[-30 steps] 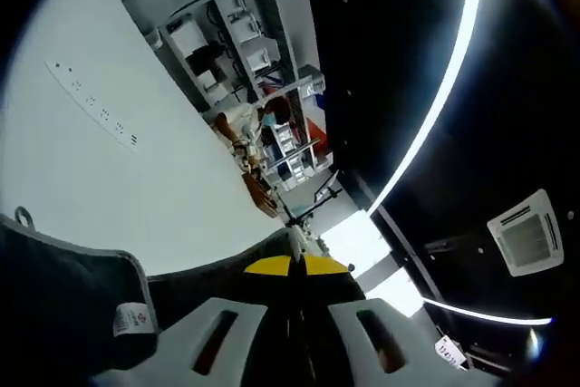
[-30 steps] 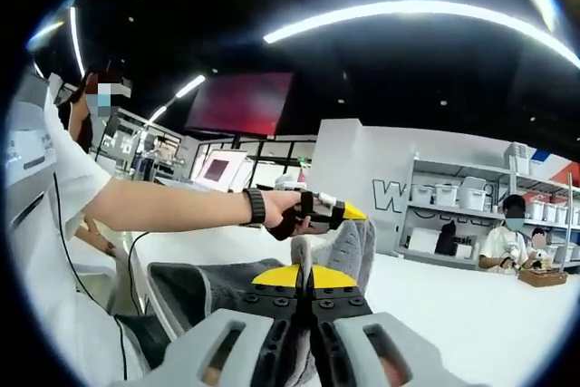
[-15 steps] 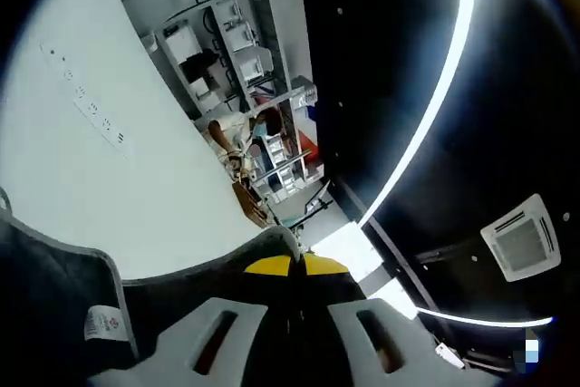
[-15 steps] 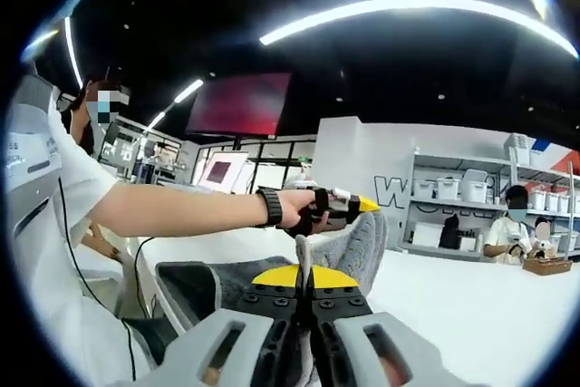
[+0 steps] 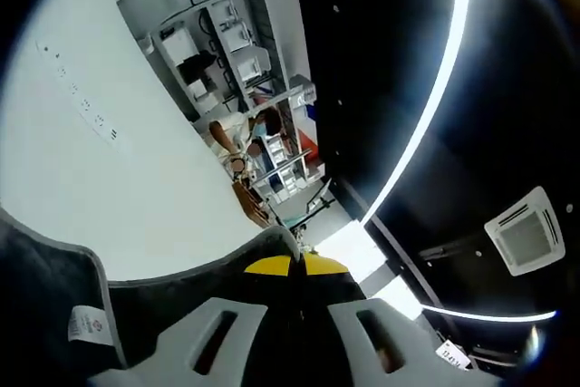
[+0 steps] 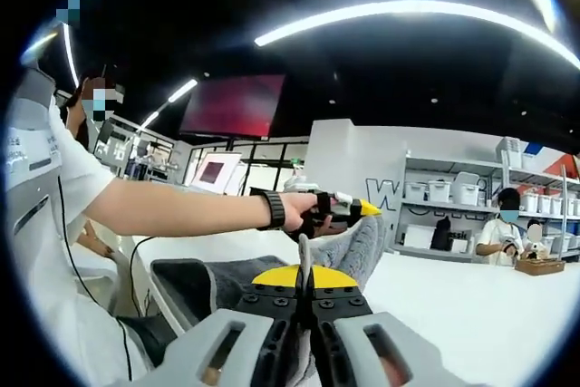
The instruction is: Open the folded towel by lifting each exposed corner and separating the folded layers until the towel lies flat within the target outline without major curled edges
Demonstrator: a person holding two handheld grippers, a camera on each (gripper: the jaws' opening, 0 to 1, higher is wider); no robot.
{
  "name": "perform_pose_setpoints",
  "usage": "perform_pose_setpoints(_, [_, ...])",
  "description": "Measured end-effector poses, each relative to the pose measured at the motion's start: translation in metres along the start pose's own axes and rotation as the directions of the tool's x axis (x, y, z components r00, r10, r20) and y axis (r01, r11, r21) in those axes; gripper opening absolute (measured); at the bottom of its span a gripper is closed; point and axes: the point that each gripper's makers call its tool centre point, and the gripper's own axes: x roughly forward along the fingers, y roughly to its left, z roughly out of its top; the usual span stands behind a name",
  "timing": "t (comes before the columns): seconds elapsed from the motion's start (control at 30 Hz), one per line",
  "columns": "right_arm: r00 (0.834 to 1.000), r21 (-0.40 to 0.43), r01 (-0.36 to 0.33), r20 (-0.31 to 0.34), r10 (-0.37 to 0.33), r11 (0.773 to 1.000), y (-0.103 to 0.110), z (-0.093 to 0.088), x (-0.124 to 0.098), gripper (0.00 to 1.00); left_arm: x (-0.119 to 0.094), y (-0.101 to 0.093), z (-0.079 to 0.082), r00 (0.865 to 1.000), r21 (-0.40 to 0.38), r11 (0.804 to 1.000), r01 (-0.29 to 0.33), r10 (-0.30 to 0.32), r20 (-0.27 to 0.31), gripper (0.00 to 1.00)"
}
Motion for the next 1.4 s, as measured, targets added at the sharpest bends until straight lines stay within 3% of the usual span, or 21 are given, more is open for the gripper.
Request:
perform_pose_setpoints(0.3, [0.998, 0.002, 0.058, 0.011, -0.058, 0.998, -0.015, -0.004, -0.008, 0.00, 0.006, 0.004, -0.011, 1.000, 0.073, 0.997, -0.023, 0.023, 0.006, 0.01])
perform_pose_setpoints(0.63, [0.995, 0.031, 0.095, 0.005, -0.096, 0.995, -0.027, -0.015, -0.015, 0.00, 0.010, 0.008, -0.024, 0.999, 0.099, 0.994, -0.034, 0.035, -0.014, 0.01])
perform_pose_setpoints(0.77, [0.989, -0.032, 0.145, -0.018, -0.145, 0.989, -0.032, -0.018, -0.020, 0.00, 0.016, 0.011, -0.032, 0.999, 0.082, 0.996, -0.033, 0.035, -0.029, 0.01])
perform_pose_setpoints(1.13, [0.982, -0.016, 0.187, -0.032, -0.187, 0.982, -0.045, -0.026, -0.031, 0.00, 0.033, 0.013, -0.049, 0.998, 0.085, 0.996, -0.035, 0.039, -0.047, 0.01])
perform_pose_setpoints(1.4, [0.960, 0.005, 0.278, -0.027, -0.278, 0.961, -0.069, -0.028, -0.042, 0.00, 0.038, 0.019, -0.056, 0.998, 0.060, 0.998, -0.035, 0.037, -0.045, 0.01])
